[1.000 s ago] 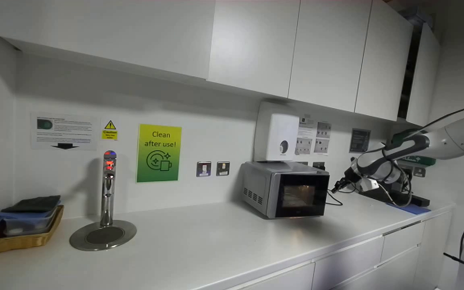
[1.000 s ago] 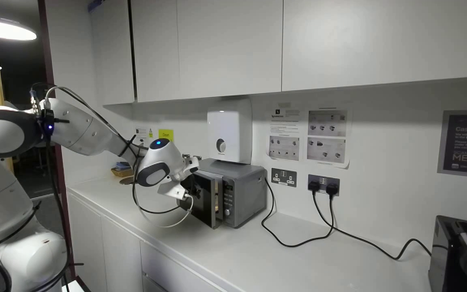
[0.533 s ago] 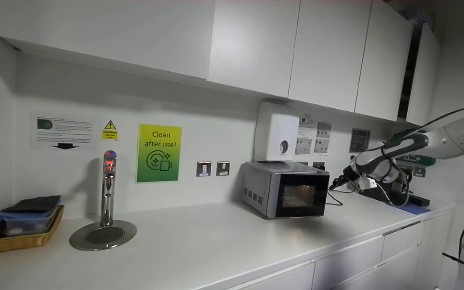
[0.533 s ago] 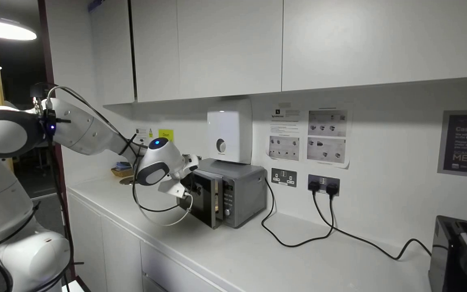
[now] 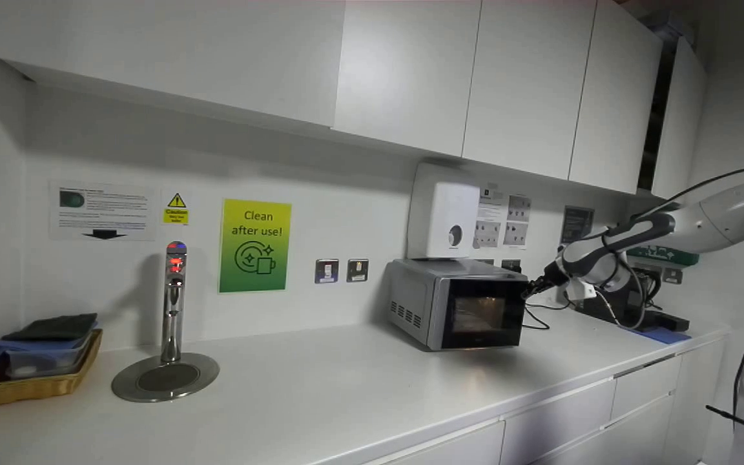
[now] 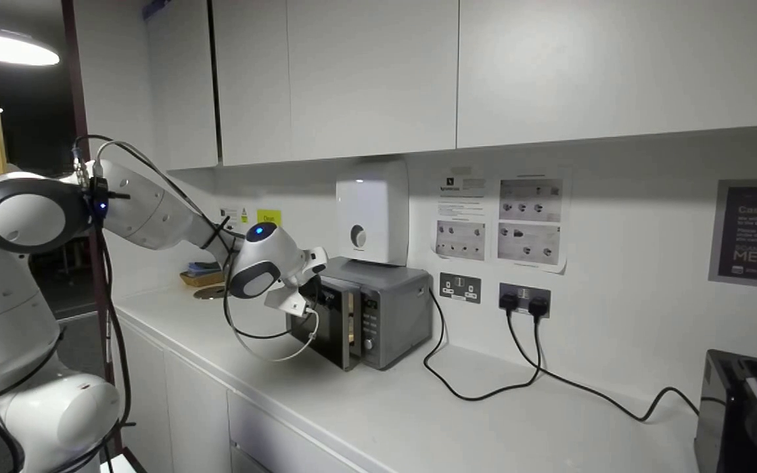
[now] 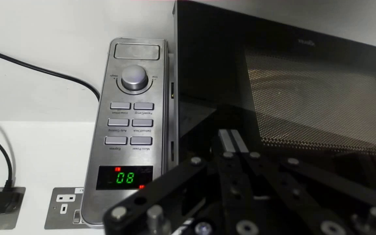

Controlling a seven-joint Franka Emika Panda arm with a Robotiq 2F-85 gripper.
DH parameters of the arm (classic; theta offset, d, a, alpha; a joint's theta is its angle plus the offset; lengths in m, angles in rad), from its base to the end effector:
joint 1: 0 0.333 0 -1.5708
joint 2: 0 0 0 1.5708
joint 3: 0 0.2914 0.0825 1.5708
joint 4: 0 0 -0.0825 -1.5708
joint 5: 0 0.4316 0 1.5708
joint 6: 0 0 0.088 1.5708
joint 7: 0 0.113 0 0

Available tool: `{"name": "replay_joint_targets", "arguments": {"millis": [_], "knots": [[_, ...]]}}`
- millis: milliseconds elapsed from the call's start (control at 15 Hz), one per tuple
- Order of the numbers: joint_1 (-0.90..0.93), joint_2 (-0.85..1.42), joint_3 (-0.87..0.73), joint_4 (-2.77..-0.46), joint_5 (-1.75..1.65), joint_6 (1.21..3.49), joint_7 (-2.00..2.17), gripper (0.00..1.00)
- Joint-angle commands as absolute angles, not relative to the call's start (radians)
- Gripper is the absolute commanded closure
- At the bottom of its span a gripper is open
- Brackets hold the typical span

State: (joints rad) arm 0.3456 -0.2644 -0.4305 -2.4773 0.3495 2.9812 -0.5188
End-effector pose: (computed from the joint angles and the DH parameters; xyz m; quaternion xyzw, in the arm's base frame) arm 0.5361 -0.0701 0.4045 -0.9258 -0.0371 -0.3749 0.0306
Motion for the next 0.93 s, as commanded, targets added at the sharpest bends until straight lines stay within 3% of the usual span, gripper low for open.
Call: {"name": "replay_joint_targets", "arguments": {"millis": [0, 867], "knots": [[0.407, -0.211, -0.477, -2.421, 0.403, 3.029, -0.566, 1.00], [0.538, -0.126, -0.589, -2.317, 0.512, 3.076, -0.602, 1.00]]}}
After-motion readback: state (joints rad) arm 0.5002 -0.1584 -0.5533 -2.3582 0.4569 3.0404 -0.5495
